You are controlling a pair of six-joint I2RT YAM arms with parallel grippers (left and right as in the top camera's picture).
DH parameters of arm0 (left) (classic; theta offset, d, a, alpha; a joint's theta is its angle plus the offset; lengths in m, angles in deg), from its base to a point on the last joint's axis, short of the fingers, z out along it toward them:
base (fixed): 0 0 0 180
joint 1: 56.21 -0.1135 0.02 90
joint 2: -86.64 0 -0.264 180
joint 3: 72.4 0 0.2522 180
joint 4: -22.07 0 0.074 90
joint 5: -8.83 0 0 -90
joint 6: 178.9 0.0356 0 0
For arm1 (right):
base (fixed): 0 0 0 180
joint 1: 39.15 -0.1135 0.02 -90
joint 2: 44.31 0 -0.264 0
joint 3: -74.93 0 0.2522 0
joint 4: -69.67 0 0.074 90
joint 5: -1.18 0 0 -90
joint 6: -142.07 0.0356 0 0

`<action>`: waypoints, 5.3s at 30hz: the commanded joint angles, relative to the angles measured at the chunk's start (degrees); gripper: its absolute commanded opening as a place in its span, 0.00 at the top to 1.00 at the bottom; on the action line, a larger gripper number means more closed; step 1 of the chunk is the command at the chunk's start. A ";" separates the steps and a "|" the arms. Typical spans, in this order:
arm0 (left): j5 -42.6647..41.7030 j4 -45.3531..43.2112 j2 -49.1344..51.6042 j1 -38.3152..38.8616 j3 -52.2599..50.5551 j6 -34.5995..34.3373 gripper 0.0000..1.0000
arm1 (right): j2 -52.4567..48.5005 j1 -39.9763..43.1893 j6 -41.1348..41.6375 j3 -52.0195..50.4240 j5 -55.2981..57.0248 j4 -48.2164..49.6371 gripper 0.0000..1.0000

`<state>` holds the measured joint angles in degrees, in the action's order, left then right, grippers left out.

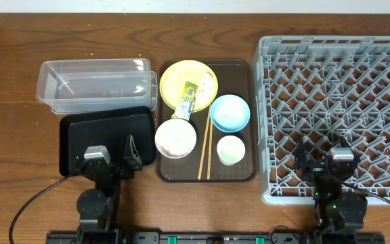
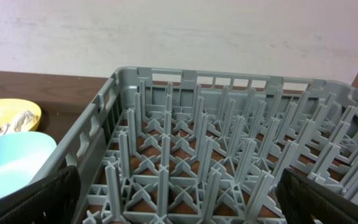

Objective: Sort waste into correct bins and load items into the dishwasher rack

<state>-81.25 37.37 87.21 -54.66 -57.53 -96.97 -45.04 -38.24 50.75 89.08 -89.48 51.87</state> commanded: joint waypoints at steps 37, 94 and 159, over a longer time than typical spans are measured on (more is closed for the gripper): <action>0.55 2.58 -0.22 -0.28 -0.87 0.35 0.02 | 0.35 0.52 -0.68 -0.07 -0.22 -0.26 0.01; 0.39 10.23 23.82 -0.28 18.23 -0.35 0.02 | -11.21 0.52 1.73 11.04 7.32 -8.02 0.01; -6.51 28.17 96.28 16.87 81.64 7.02 0.06 | -59.30 0.52 1.95 51.21 -1.75 -39.91 0.01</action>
<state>-88.46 63.82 181.07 -38.01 21.06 -91.35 -104.43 -38.24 51.85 139.00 -90.77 11.98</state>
